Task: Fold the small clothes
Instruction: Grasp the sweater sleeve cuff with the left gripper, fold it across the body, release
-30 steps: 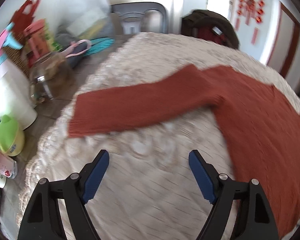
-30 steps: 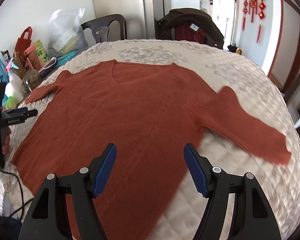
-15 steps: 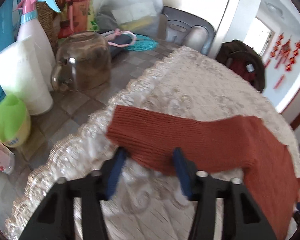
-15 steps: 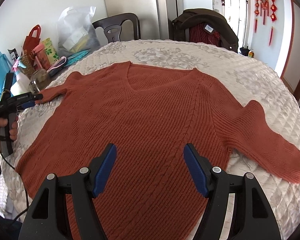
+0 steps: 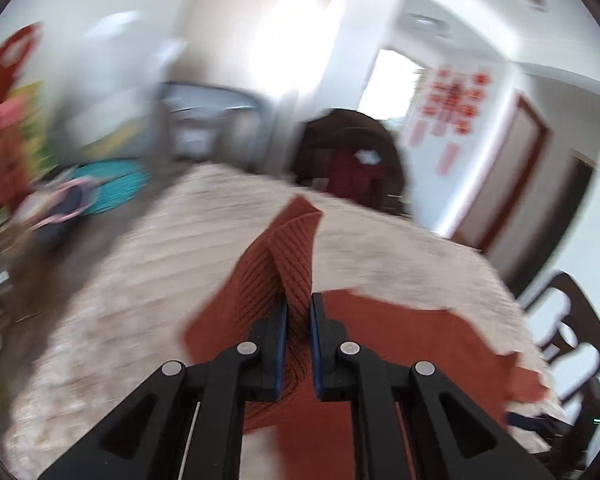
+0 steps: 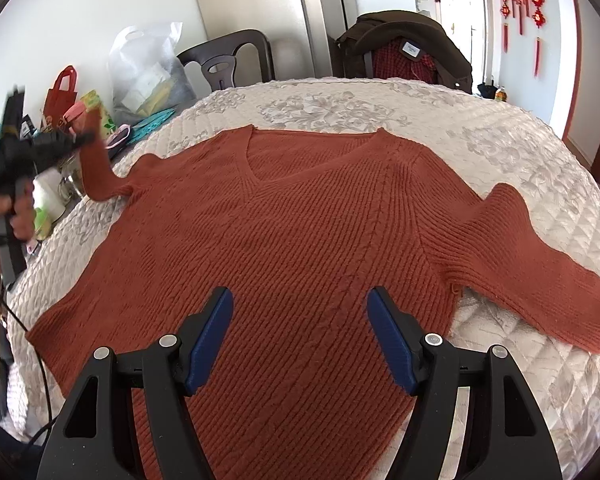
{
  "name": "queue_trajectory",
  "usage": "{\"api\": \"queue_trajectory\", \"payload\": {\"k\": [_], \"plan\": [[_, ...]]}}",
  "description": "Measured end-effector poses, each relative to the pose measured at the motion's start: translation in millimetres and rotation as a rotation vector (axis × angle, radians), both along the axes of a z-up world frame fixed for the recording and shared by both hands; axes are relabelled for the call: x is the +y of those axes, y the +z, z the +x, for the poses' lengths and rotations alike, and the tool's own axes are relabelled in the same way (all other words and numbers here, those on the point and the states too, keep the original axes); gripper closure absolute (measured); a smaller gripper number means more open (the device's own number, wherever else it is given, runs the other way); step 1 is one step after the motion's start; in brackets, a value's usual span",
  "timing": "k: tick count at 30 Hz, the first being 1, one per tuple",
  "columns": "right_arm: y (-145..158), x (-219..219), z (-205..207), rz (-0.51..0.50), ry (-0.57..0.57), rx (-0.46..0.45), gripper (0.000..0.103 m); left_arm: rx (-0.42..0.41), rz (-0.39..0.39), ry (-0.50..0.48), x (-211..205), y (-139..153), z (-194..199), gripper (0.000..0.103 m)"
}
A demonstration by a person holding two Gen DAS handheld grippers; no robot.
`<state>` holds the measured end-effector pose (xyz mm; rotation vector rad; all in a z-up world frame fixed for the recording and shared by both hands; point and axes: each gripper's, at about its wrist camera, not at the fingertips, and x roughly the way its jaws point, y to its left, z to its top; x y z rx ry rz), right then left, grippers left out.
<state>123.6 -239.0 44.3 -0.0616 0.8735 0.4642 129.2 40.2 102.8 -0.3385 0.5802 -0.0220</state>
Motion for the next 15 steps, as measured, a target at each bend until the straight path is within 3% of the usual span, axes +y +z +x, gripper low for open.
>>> {"api": "queue_trajectory", "payload": {"k": [4, 8, 10, 12, 15], "plan": [[3, -4, -2, 0.009, -0.018, -0.002, 0.033, 0.021, -0.021, -0.209, -64, -9, 32, 0.091], [6, -10, -3, 0.028, -0.04, 0.006, 0.033, 0.174, -0.055, -0.36, -106, -47, 55, 0.086], [8, -13, -3, 0.042, -0.045, 0.01, 0.033, 0.199, -0.045, -0.381, -109, -56, 50, 0.077], [11, -15, -4, 0.06, -0.045, 0.01, 0.033, 0.174, -0.048, -0.374, -101, -51, 37, 0.07], [15, -14, -1, 0.09, -0.038, 0.012, 0.033, 0.139, 0.022, -0.286, -78, -47, 21, 0.065]]}}
